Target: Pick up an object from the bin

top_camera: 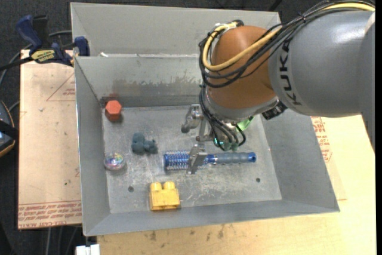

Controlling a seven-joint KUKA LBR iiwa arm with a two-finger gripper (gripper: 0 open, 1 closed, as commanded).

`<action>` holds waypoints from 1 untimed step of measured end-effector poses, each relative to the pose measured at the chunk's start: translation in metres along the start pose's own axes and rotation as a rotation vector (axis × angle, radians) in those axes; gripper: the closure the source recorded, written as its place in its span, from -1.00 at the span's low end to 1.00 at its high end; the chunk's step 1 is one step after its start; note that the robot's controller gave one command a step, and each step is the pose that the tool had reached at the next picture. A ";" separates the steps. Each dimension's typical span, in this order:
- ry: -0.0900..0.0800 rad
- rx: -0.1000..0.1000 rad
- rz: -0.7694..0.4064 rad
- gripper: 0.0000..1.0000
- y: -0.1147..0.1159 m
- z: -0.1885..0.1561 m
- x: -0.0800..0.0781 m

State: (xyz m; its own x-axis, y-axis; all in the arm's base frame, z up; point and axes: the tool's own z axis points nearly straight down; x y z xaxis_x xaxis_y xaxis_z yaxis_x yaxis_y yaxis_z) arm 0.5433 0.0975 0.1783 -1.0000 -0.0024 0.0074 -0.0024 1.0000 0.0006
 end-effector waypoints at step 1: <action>-0.016 -0.002 -0.113 -1.00 -0.020 0.106 -0.008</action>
Offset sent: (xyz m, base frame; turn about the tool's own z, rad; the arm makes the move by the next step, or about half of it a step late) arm 0.0037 -0.0208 -0.1083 -0.1145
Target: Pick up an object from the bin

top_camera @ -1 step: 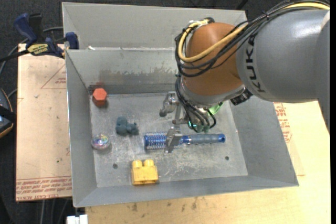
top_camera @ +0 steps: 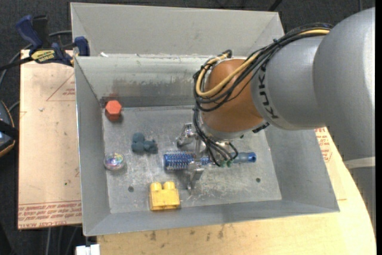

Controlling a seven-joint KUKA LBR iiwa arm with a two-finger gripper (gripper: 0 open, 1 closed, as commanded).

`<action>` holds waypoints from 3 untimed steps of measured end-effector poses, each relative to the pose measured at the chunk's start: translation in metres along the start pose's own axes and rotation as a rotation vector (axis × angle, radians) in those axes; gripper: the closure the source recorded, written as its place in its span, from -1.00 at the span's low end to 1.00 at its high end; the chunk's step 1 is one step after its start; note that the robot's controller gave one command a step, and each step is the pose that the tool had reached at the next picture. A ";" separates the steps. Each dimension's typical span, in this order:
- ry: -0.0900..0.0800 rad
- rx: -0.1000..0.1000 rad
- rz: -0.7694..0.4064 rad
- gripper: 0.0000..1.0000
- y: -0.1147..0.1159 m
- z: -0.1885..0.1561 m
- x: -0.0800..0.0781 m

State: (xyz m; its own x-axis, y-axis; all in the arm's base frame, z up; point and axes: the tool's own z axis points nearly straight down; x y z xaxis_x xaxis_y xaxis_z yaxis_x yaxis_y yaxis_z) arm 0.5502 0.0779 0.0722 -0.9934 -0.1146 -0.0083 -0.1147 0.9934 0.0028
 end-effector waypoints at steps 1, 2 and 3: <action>-0.006 -0.001 0.000 1.00 0.001 -0.005 -0.002; 0.001 0.000 -0.365 1.00 0.036 -0.172 0.021; 0.002 0.000 -0.065 1.00 0.076 -0.256 -0.023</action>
Offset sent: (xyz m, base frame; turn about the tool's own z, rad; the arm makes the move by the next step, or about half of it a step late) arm 0.0000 0.0000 0.0000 0.0000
